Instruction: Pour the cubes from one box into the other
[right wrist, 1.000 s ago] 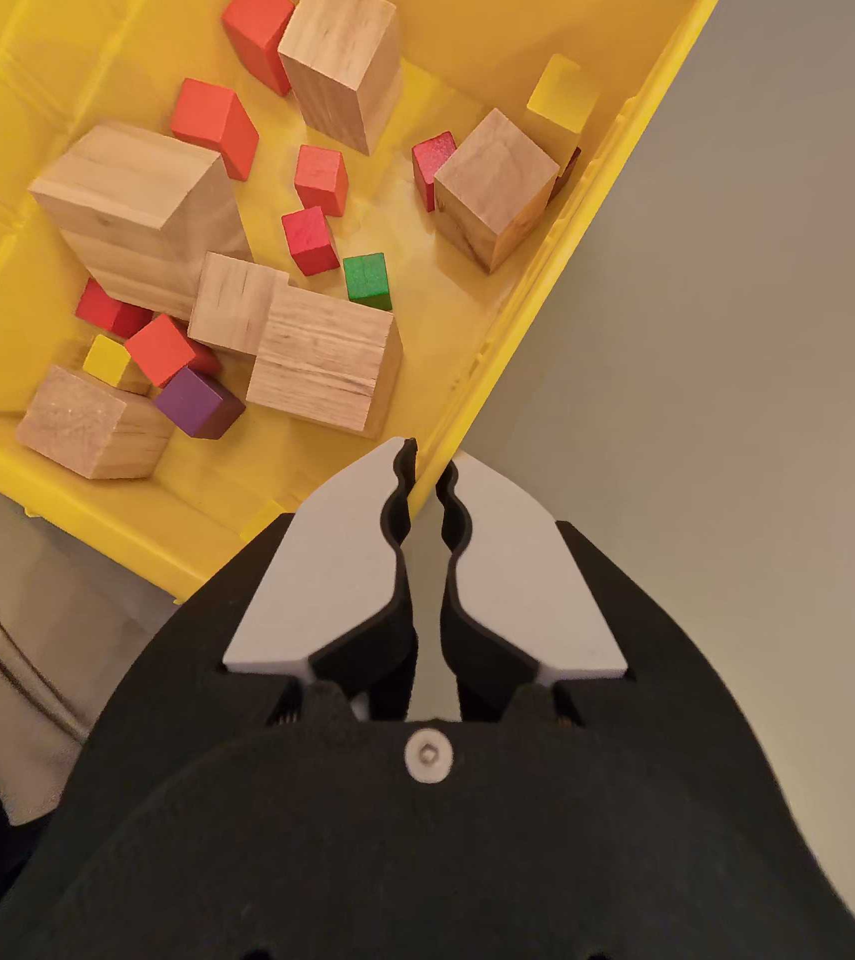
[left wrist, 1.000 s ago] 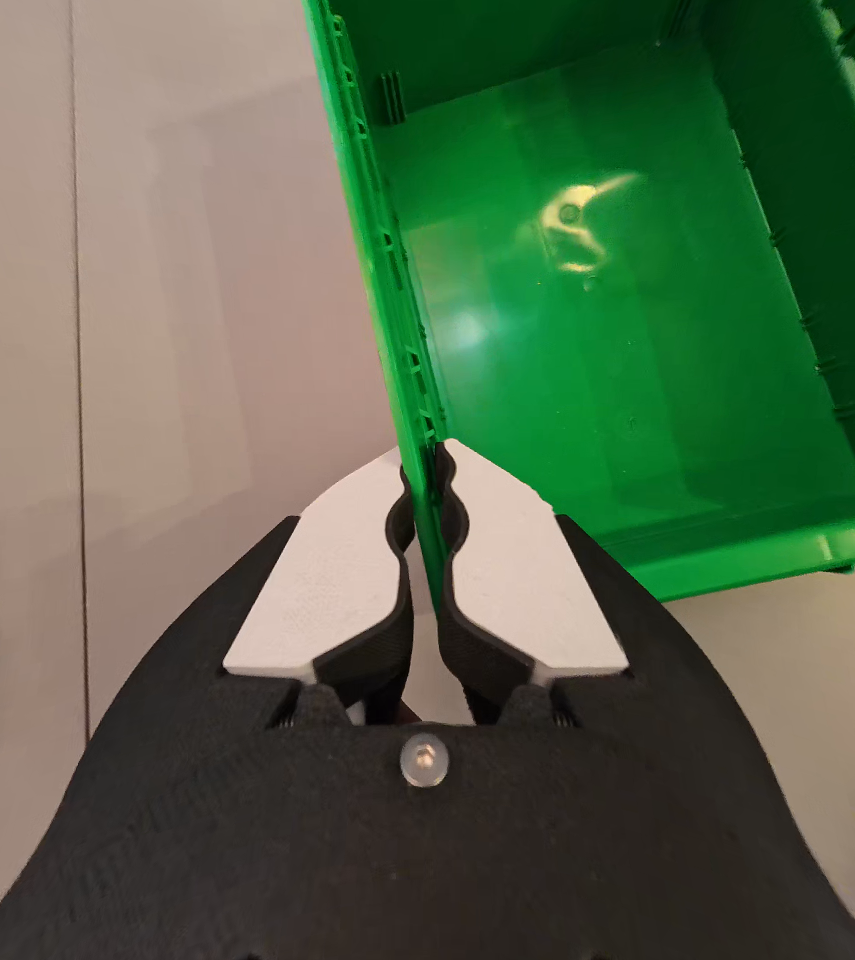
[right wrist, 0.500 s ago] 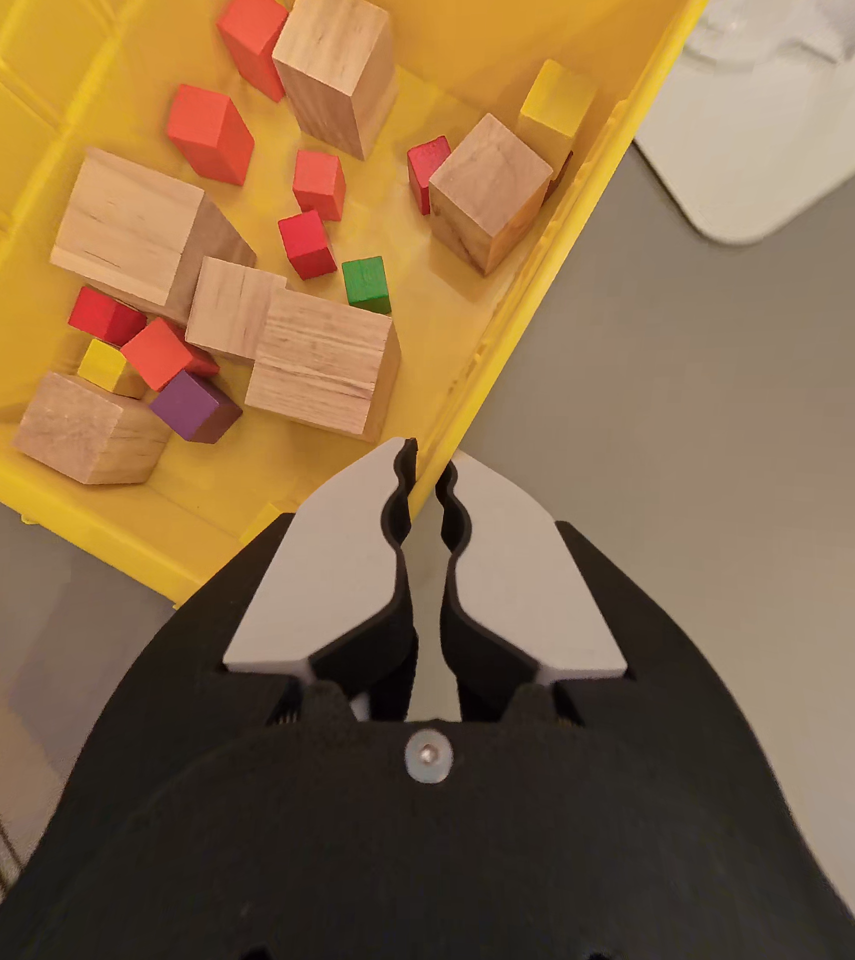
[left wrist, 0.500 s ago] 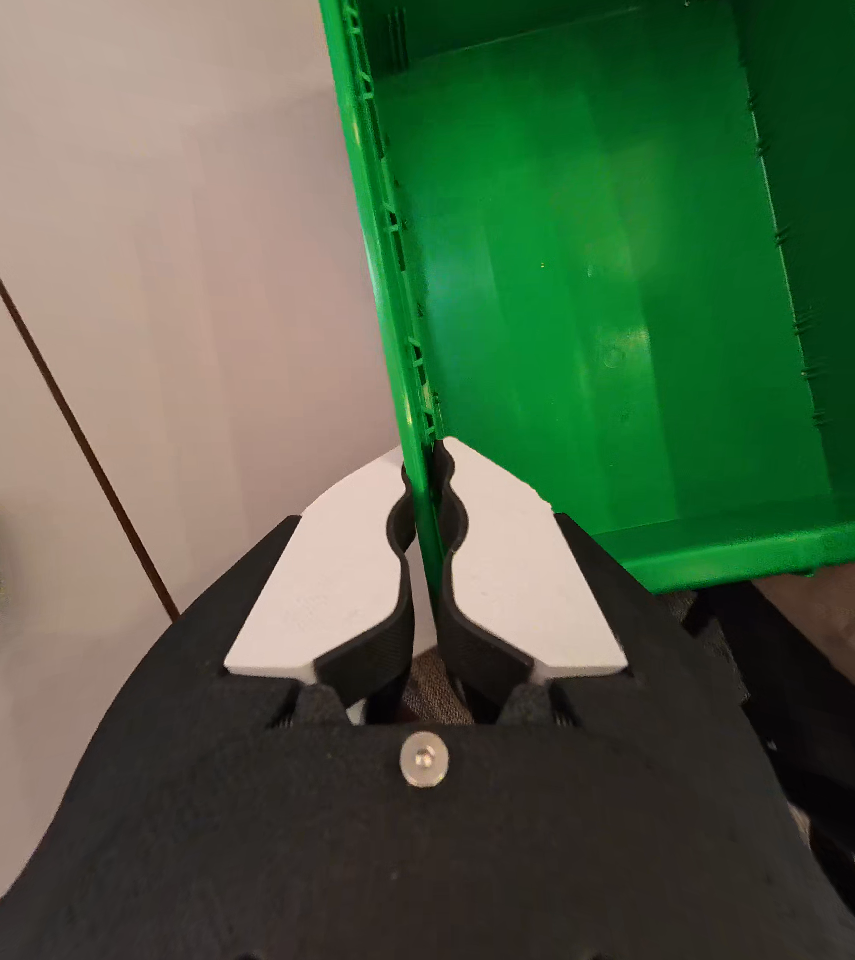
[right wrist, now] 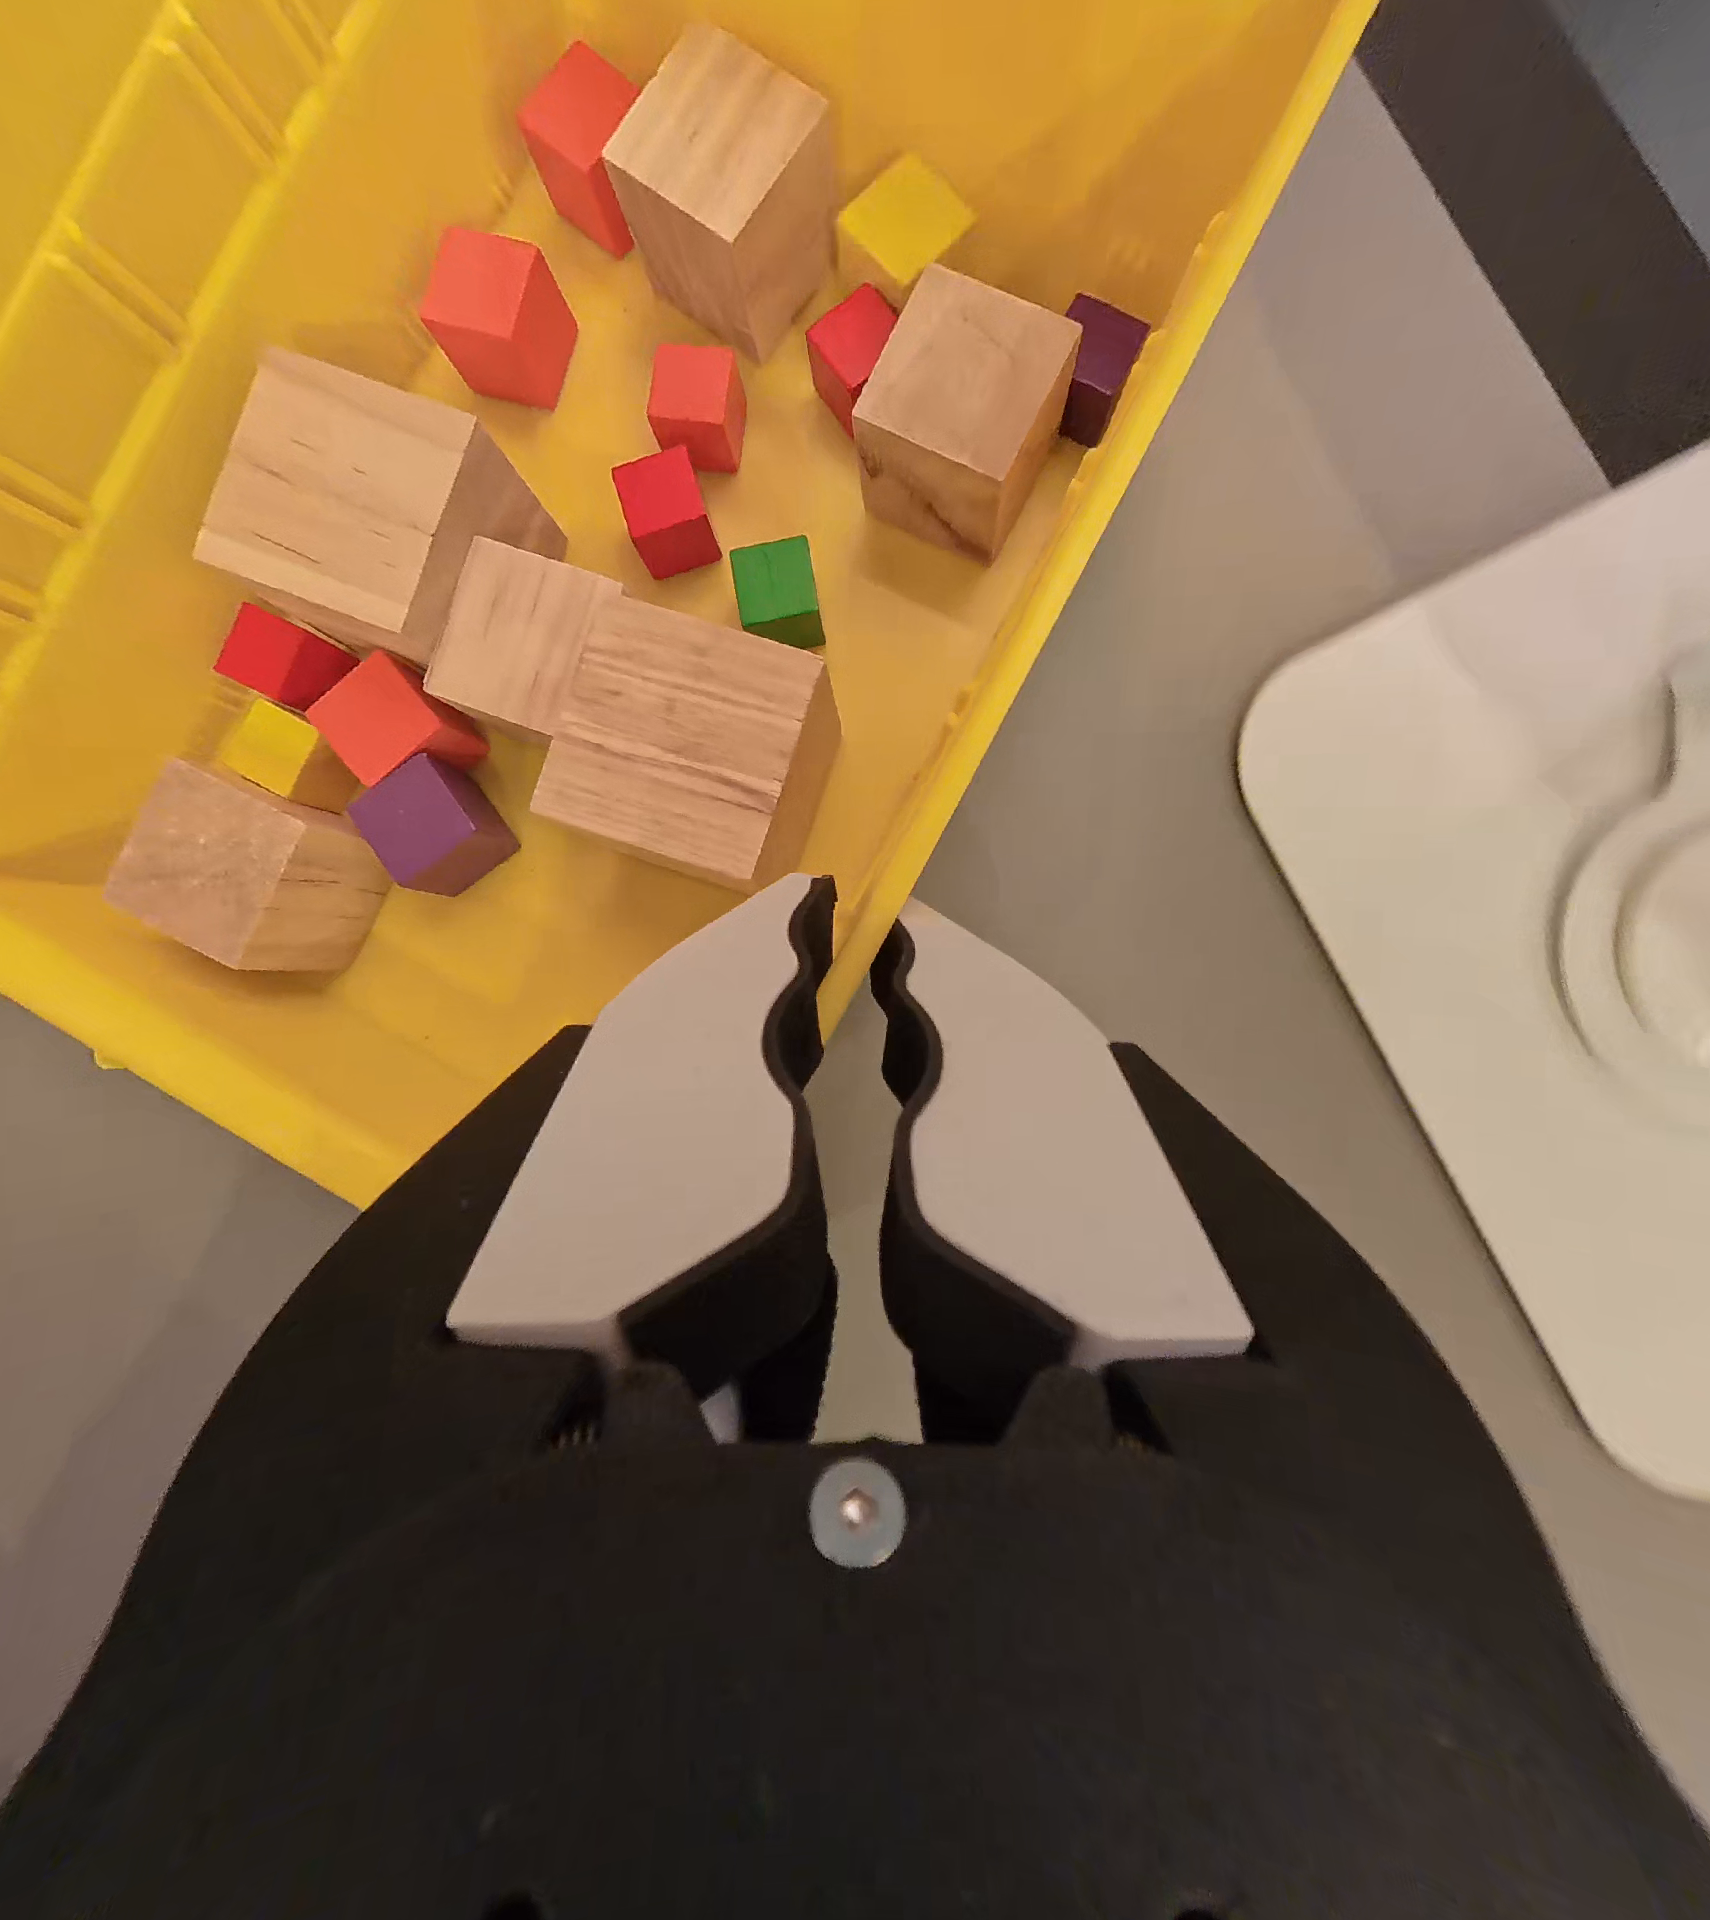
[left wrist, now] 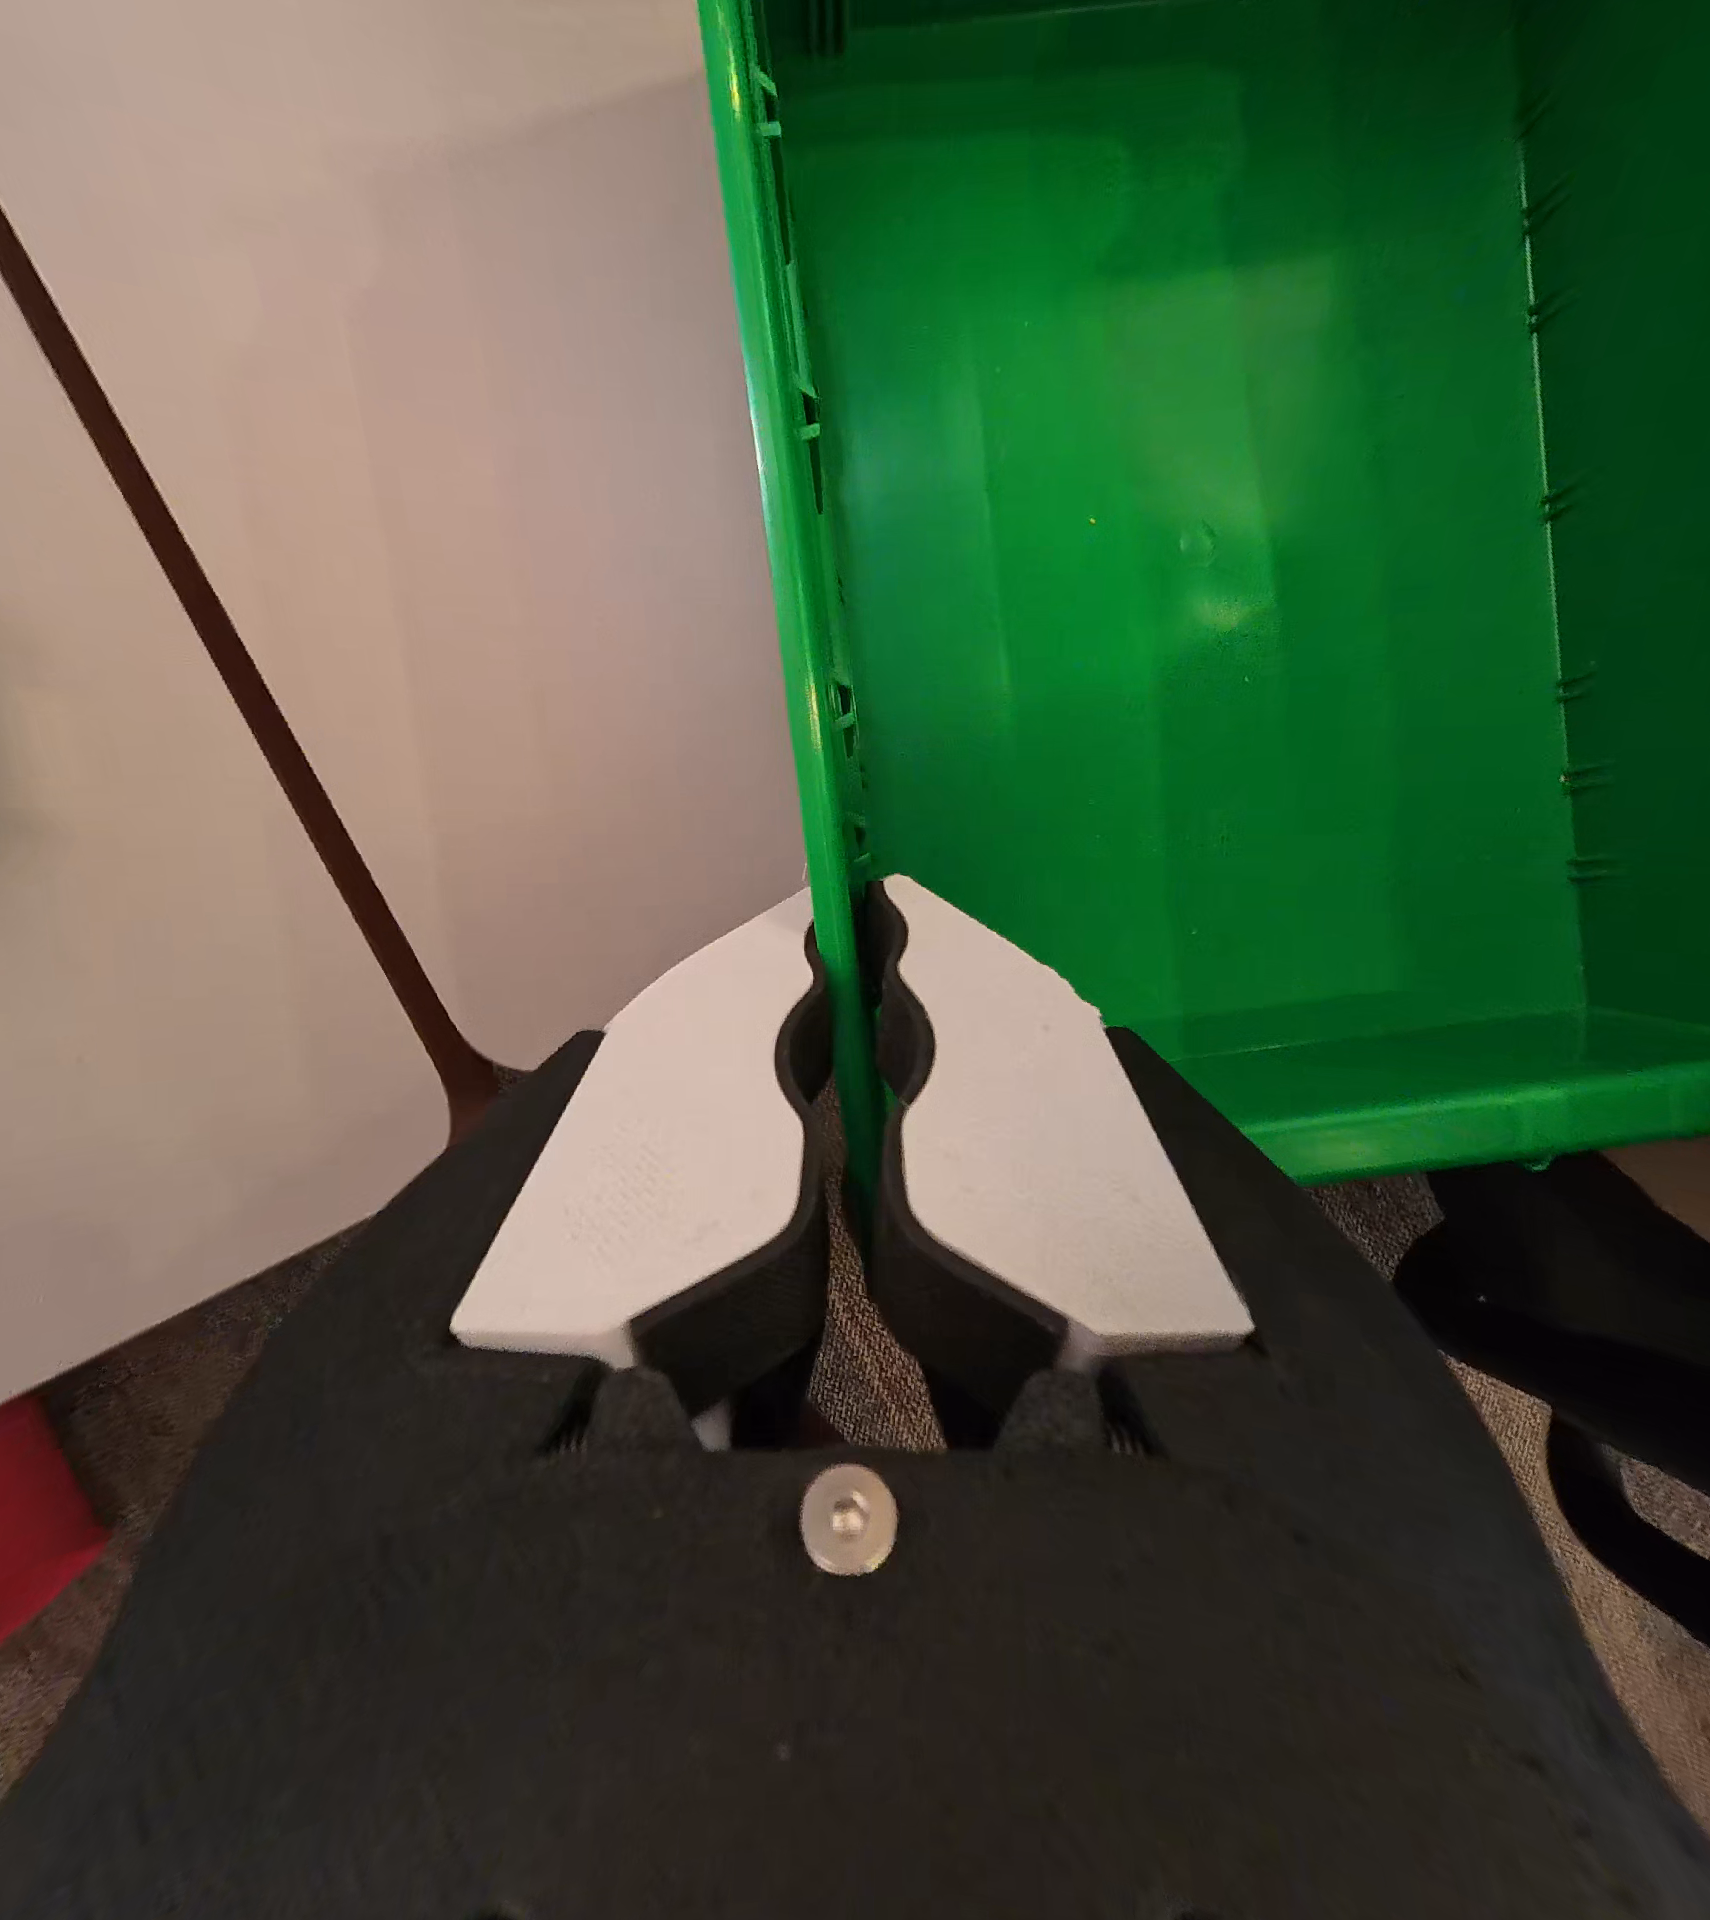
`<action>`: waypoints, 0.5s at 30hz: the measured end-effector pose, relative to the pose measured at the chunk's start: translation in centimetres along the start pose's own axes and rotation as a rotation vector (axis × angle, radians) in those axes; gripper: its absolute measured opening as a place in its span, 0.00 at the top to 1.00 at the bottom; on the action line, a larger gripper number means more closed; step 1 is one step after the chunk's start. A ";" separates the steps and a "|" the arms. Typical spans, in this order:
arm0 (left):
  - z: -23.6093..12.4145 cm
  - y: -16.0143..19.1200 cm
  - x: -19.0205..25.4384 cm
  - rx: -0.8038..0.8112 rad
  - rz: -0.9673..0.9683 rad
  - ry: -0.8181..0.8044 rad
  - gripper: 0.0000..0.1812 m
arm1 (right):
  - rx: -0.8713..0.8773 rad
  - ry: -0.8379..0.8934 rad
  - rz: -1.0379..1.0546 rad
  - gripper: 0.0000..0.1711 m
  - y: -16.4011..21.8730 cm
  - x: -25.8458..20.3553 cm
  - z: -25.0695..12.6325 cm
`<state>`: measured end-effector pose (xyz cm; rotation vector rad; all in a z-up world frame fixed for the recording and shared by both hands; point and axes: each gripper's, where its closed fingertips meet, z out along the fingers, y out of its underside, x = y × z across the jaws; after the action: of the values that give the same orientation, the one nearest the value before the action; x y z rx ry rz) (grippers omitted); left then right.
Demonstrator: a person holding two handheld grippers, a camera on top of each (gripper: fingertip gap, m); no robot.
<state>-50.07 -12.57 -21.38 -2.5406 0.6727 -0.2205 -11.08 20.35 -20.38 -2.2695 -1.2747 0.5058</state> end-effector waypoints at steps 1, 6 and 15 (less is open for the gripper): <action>-0.1 0.2 0.1 0.006 -0.002 -0.001 0.98 | 0.004 0.001 0.000 0.99 -1.1 0.0 0.8; -0.4 0.6 0.8 -0.003 0.000 -0.009 0.98 | 0.039 -0.003 0.045 0.99 -6.5 -0.5 4.6; 1.8 -3.3 3.1 -0.001 0.095 0.045 0.96 | 0.138 -0.023 0.184 0.98 -13.4 -3.6 9.6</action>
<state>-45.48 -10.90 -21.17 -2.5034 0.8091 -0.2450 -27.11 25.43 -20.19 -2.2810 -1.0138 0.6657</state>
